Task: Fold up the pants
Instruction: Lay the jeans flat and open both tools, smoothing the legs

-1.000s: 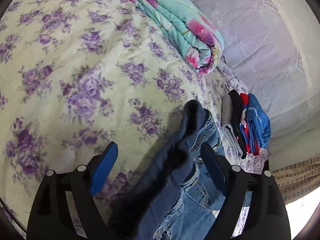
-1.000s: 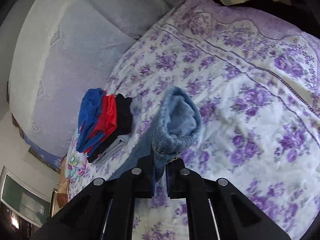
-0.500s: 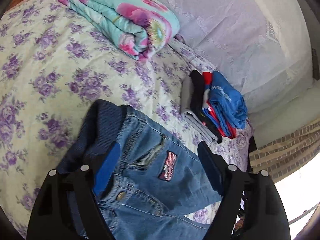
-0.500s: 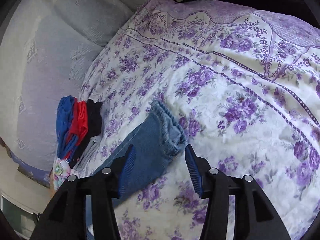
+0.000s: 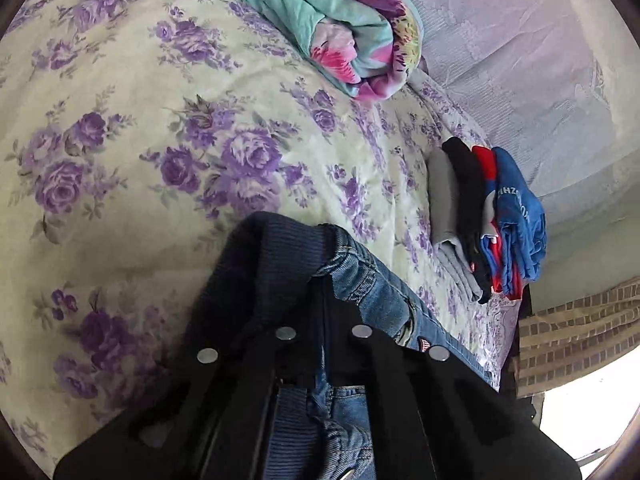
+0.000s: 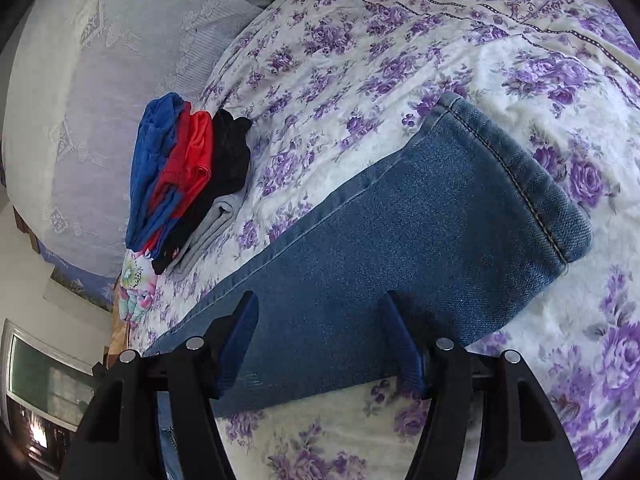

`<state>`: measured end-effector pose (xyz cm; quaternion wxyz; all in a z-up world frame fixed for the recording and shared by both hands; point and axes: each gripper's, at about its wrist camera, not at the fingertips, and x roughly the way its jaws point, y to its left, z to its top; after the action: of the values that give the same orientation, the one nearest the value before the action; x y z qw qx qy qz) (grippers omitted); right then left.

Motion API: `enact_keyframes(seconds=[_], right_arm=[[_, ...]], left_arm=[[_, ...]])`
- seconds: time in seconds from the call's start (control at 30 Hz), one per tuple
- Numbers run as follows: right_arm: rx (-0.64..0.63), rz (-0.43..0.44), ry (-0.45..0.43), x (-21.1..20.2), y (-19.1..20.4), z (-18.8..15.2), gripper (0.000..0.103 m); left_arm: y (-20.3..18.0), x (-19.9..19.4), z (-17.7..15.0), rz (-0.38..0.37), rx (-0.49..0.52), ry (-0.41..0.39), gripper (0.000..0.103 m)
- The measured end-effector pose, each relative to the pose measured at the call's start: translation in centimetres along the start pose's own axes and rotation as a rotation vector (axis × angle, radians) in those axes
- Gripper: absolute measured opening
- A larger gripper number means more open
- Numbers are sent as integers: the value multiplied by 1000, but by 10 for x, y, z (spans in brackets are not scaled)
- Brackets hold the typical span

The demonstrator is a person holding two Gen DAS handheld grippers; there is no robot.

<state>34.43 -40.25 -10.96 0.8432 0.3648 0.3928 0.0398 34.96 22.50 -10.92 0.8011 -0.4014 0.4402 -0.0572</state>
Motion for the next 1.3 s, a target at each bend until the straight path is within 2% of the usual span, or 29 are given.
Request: enact_keyframes(seconds=[0.03, 0.07, 0.1, 0.17, 0.23, 0.37, 0.5, 0.6, 0.7, 0.83, 0.9, 1.07, 1.3], right_arm=[[-9, -13, -13, -7, 2, -2, 64], [-21, -20, -31, -18, 3, -4, 65], [-32, -19, -46, -29, 2, -6, 65], [-47, -16, -69, -54, 0, -13, 68], [-59, -23, -96, -77, -3, -22, 70], [-65, -17, -125, -114, -9, -46, 71], [-72, 18, -123, -138, -9, -75, 74], [-99, 33, -114, -153, -4, -96, 79], [-131, 34, -107, -167, 3, -115, 81], [-149, 35, -82, -187, 7, -136, 88], [-151, 27, -62, -194, 7, -145, 89], [-112, 4, -19, -216, 0, -158, 89], [28, -81, 58, -232, -43, -182, 89]], left_arm=[[-3, -7, -4, -18, 3, -7, 7], [-7, -17, -8, -35, 12, -25, 28], [-13, -28, -13, -43, 29, -50, 61], [-24, -58, -28, 13, 75, -135, 88], [-32, -84, -42, 68, 132, -178, 89], [-37, -124, -69, 121, 185, -196, 90], [-29, -146, -105, 171, 221, -187, 92], [-12, -159, -133, 221, 221, -189, 93], [11, -168, -150, 212, 169, -199, 96], [37, -156, -164, 175, 86, -150, 97], [39, -149, -168, 183, 76, -163, 97], [19, -127, -167, 286, 181, -187, 98], [6, -103, -168, 419, 307, -218, 98]])
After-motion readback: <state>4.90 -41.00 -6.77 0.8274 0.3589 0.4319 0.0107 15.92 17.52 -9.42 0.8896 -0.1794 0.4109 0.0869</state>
